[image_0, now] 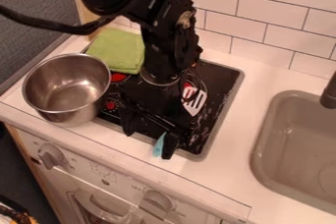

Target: Put the small orange bottle inside of the silver pot

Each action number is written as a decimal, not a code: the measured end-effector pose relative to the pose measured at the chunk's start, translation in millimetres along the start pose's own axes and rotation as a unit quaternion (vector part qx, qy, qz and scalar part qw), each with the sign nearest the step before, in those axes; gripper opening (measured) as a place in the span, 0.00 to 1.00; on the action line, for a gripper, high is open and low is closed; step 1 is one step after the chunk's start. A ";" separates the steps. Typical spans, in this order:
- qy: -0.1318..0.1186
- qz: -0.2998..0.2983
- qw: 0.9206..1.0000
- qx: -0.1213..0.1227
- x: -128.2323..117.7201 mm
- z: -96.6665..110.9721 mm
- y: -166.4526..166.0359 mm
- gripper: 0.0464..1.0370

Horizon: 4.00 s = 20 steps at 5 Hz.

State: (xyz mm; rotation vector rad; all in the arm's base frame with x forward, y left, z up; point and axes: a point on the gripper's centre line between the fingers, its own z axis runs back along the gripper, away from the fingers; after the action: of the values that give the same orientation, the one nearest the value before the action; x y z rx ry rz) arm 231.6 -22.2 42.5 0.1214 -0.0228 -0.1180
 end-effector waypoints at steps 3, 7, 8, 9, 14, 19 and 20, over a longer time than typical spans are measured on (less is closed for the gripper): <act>-0.043 0.024 0.999 -0.005 10.4 11.1 9.6 0.96; -0.055 0.089 0.994 -0.043 151.4 -4.3 36.6 0.96; -0.054 0.091 0.994 -0.031 175.6 -8.7 39.8 0.96; -0.050 0.091 0.994 -0.023 183.6 -8.9 43.2 0.96; -0.014 0.116 0.991 -0.063 189.2 12.0 74.5 0.96; 0.011 0.106 0.993 -0.052 184.5 -21.9 48.6 0.47; 0.016 0.113 0.992 -0.054 181.8 -22.7 55.5 0.71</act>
State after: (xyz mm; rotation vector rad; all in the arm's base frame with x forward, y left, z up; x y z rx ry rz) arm 419.2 13.6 29.6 0.0129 0.0027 0.1083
